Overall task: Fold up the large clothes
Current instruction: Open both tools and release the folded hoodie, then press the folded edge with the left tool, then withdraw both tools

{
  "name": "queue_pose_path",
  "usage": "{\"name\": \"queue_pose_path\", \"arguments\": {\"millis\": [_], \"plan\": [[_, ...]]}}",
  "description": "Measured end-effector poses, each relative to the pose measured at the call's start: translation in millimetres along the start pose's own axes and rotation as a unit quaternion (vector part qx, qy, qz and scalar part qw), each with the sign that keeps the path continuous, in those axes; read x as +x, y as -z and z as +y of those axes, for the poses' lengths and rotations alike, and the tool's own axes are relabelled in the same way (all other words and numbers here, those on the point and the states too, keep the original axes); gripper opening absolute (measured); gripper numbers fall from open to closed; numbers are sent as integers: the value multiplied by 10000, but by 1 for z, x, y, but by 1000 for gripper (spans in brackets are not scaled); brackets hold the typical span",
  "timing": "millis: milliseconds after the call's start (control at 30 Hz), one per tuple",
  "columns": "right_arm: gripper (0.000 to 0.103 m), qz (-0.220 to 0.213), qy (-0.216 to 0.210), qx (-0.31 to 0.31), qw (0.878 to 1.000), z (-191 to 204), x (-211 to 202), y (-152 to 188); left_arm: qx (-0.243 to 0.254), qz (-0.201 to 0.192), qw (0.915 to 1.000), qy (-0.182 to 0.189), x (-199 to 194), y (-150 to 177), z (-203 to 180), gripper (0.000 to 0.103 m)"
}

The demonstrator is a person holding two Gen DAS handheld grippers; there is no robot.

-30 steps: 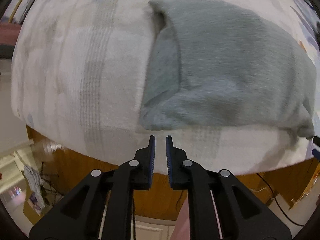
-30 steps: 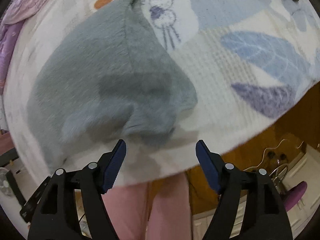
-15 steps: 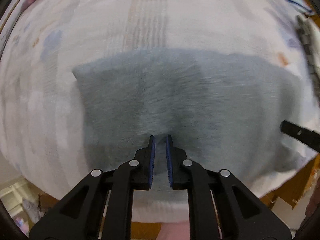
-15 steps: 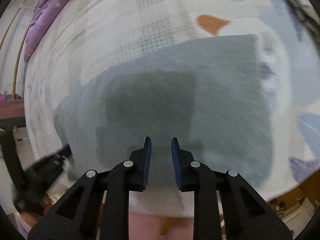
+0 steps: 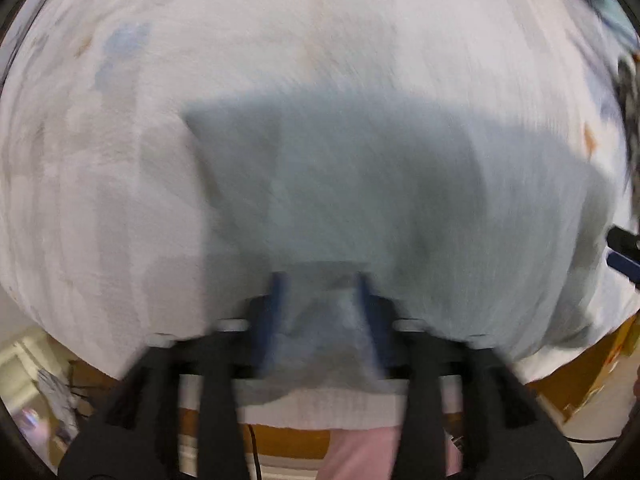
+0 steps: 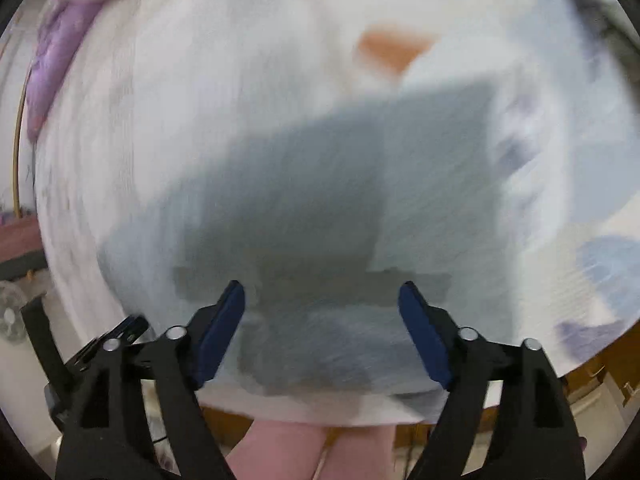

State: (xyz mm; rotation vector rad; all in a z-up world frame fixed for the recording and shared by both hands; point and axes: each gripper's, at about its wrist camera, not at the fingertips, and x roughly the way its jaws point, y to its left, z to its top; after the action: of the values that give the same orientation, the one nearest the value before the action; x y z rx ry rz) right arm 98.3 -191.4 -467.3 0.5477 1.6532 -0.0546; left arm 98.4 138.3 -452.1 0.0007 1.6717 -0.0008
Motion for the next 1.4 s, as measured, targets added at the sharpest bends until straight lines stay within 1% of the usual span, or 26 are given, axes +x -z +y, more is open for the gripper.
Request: {"name": "queue_pose_path", "arguments": {"millis": [67,133,200,300,400,433,467,500,533,567,633,667,733,767,867,967,1033,1067,1100,1133,1167,1200,1233,1267,1367,1400], "plan": [[82,-127,43,380,9992,-20,-10,-14,-210,-136,9997,86,-8,-14,16,59],[82,-188,78,859,9961,-44,-13,-29,-496,-114,9986,162,-8,-34,34,63],[82,-183,-102,1165,9930,-62,-7,-39,-854,-104,9960,222,-3,-50,50,64],[82,205,-111,1585,9871,-83,21,-56,-1408,-40,9894,342,13,-68,71,64],[82,325,-235,1791,9830,-84,40,-66,-1876,198,9799,648,40,-82,83,64],[84,335,-169,1834,9823,-83,44,-68,-1990,153,9773,707,43,-83,86,57],[84,339,-17,1864,9819,-82,48,-70,-2126,-28,9739,798,44,-84,89,39],[83,281,87,1869,9819,-80,48,-71,-2149,-68,9733,803,46,-84,91,35],[71,143,195,1806,9833,-74,45,-72,-2142,-91,9736,778,45,-84,90,25],[40,23,157,1633,9865,-66,41,-75,-2093,-160,9753,687,41,-85,87,16],[21,-23,349,1417,9893,-54,37,-78,-1951,-310,9794,430,29,-87,75,12],[17,-111,420,1384,9894,-51,30,-81,-1881,-438,9807,316,19,-91,68,12],[15,-319,210,1502,9879,-51,16,-87,-1797,-582,9817,236,3,-88,62,11],[14,-429,47,1527,9873,-49,6,-91,-1774,-648,9817,229,-4,-92,61,11],[13,-785,-70,1288,9885,-42,-23,-103,-1778,-918,9792,352,-26,-104,64,11],[13,-1163,-17,796,9900,-24,-50,-121,-1559,-1289,9787,339,-57,-134,39,11],[13,-1351,-195,921,9864,-19,-58,-129,-1450,-1515,9771,366,-64,-146,32,11],[15,-1425,-289,933,9850,-20,-56,-140,-1343,-1557,9780,354,-69,-159,27,14],[19,-1437,-242,841,9857,-20,-59,-149,-1263,-1528,9797,306,-68,-169,19,18],[40,-1343,13,756,9881,-10,-52,-160,-1190,-1481,9817,155,-69,-170,12,21],[72,-1211,376,712,9894,-11,-50,-164,-1120,-1471,9828,19,-68,-177,5,22],[76,-1294,630,654,9874,-8,-52,-158,-983,-1492,9839,-74,-71,-177,0,24],[76,-1404,594,567,9867,-12,-57,-150,-867,-1519,9845,-158,-73,-174,-5,32],[76,-1506,543,376,9864,-8,-58,-139,-766,-1561,9844,-275,-72,-167,-9,35],[75,-1621,843,160,9830,-7,-63,-108,-605,-1638,9834,-494,-74,-139,-17,35],[75,-1656,813,71,9828,-3,-61,-99,-562,-1654,9836,-438,-66,-135,-21,35]]}}
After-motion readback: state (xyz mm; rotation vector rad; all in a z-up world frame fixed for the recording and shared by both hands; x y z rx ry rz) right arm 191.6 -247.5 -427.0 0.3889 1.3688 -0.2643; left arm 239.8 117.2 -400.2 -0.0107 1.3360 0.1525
